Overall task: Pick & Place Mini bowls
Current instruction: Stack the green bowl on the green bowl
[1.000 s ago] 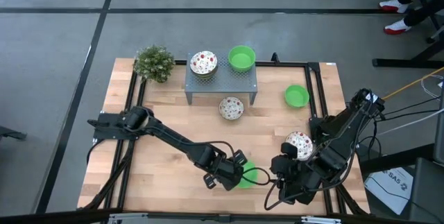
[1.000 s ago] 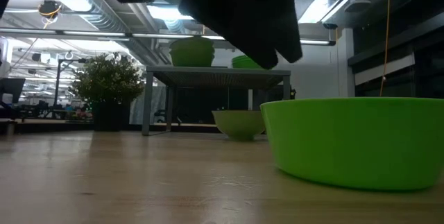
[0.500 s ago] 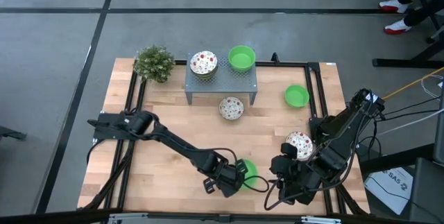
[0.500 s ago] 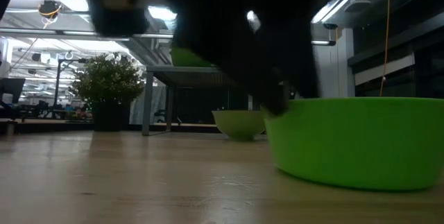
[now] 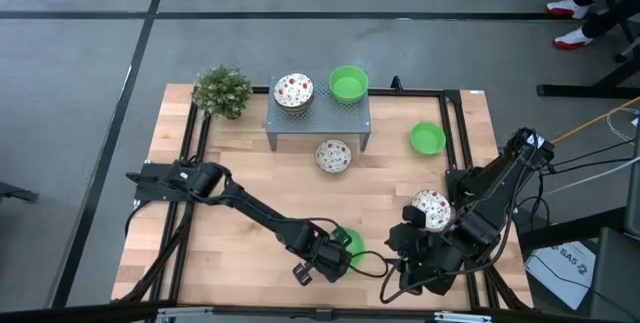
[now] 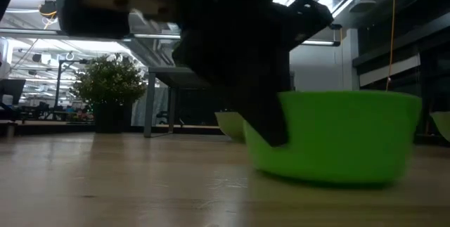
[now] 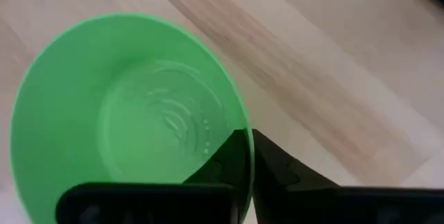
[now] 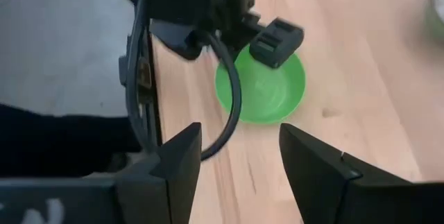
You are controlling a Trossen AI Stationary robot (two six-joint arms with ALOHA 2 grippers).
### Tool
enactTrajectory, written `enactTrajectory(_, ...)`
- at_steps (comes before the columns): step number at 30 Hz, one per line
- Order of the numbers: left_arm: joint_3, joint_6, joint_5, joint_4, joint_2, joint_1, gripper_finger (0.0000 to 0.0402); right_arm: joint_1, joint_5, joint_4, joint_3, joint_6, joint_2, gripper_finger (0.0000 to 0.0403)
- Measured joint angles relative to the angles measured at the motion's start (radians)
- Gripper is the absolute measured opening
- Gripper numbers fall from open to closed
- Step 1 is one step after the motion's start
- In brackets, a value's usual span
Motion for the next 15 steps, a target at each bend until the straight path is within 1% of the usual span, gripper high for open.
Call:
enactTrajectory(2, 0.0, -0.066, 0.0, -0.036, -0.013, 0.001, 0.0005, -0.007, 0.02, 0.008, 0.0, -0.02, 0.0, 0.0194)
enactTrajectory(5, 0.0, -0.134, 0.028, -0.092, -0.052, 0.011, 0.0004, -0.019, 0.028, 0.026, 0.0, -0.074, 0.0, 0.0194)
enactTrajectory(11, -0.001, -0.153, 0.101, -0.237, -0.182, 0.042, 0.0003, -0.058, 0.012, 0.056, 0.0, -0.156, 0.0, 0.0194)
enactTrajectory(14, -0.002, -0.181, 0.163, -0.323, -0.271, 0.053, 0.0003, -0.079, 0.021, 0.102, 0.001, -0.242, 0.0, 0.0194)
enactTrajectory(15, -0.002, -0.196, 0.18, -0.348, -0.302, 0.053, 0.0003, -0.087, 0.008, 0.116, 0.002, -0.274, 0.0, 0.0194)
